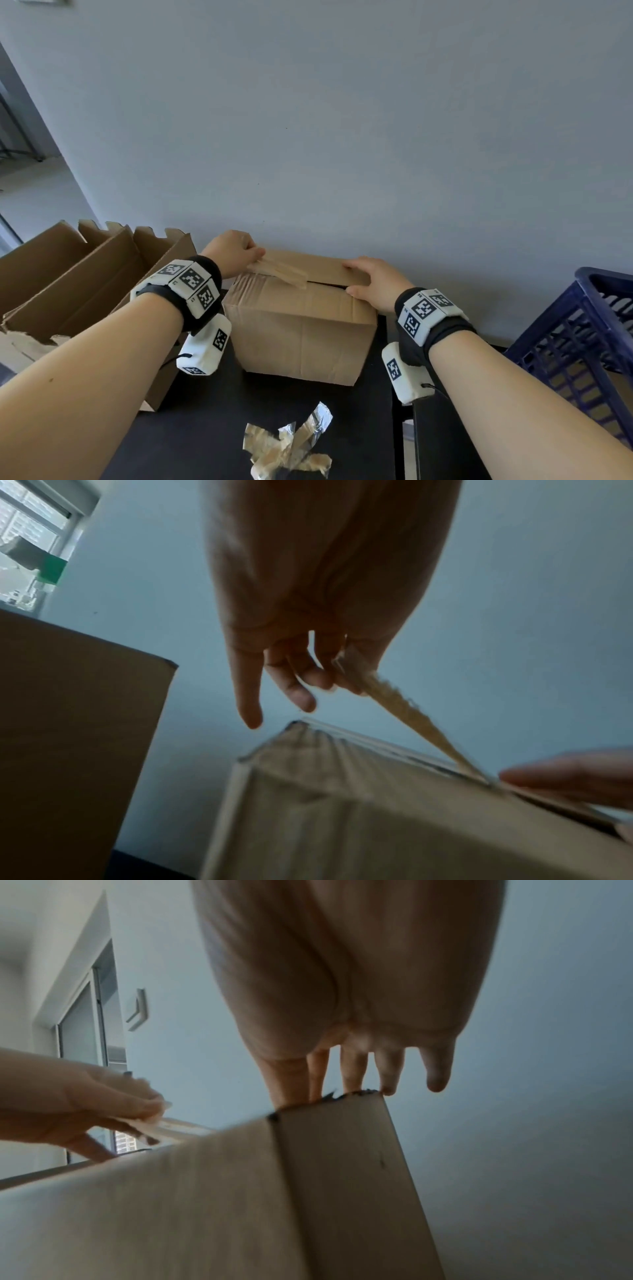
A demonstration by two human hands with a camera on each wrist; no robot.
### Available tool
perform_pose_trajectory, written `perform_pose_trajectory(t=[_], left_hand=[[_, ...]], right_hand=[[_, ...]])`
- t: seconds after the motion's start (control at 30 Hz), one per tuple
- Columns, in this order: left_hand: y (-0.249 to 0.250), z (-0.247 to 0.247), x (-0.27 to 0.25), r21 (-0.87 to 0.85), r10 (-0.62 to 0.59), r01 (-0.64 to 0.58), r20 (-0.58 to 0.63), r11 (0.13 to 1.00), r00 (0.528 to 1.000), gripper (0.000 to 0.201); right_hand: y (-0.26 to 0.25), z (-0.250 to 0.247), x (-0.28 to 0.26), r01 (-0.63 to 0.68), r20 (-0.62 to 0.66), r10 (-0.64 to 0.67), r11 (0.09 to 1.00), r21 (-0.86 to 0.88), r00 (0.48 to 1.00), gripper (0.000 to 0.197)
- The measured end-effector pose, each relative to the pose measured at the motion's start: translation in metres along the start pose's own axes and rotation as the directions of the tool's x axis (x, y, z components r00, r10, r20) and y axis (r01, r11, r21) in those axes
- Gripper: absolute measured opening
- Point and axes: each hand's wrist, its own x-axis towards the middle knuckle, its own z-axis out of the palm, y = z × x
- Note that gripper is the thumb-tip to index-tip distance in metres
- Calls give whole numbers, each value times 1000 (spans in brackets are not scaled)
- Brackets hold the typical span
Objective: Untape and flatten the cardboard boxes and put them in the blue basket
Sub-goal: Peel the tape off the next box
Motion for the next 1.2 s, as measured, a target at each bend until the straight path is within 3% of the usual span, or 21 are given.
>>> perform_pose_trajectory(t=[0.1,0.2,0.3,0.4,0.57,0.67,0.73,0.77,0.83,0.9,0.97,1.1,1.2], left_hand=[[-9,2,-1,15,14,-14,27,1000,1000,25],[-9,3,1,-2,53,-53,30,999,998,24],[-6,7,2,-55,78,-76,39,996,996,24],[-7,10,1,-123,56,-50,47,991,997,26],[-12,2,5,-354,6,27,90,935,996,26],[-12,-2,5,-558,-30,70,81,827,996,25],[-18,-5,7,-603,-67,108,90,790,994,25],[-22,-7,8,-597,-79,130,110,792,991,25],[-30,-13,8,-460,-81,130,125,878,989,24],[-33,-19,6,-218,-44,53,44,974,998,24],[-33,-23,7,-206,-17,12,-19,978,1000,30],[-21,-24,7,-540,-56,131,153,831,987,6],[-14,-23,8,-718,-16,222,282,660,959,8]], right_hand=[[-21,-8,1,-34,7,35,996,-86,999,60],[-52,-6,4,-1,123,17,992,-125,992,95],[-75,14,9,50,247,24,956,-288,969,123],[-74,26,9,48,217,41,920,-388,975,129],[-59,18,1,-9,180,90,914,-406,980,134],[-57,15,-4,-20,172,100,909,-415,980,133],[-57,15,-6,-24,164,101,910,-414,981,132],[-58,14,-6,-25,162,101,911,-412,982,131],[-59,13,-7,-30,165,107,912,-410,981,130],[-62,12,-8,-27,183,115,906,-422,976,130],[-66,10,-7,-29,201,129,898,-438,971,130],[-78,9,0,-51,207,162,889,-456,965,130],[-82,19,8,-37,209,135,908,-418,969,135]])
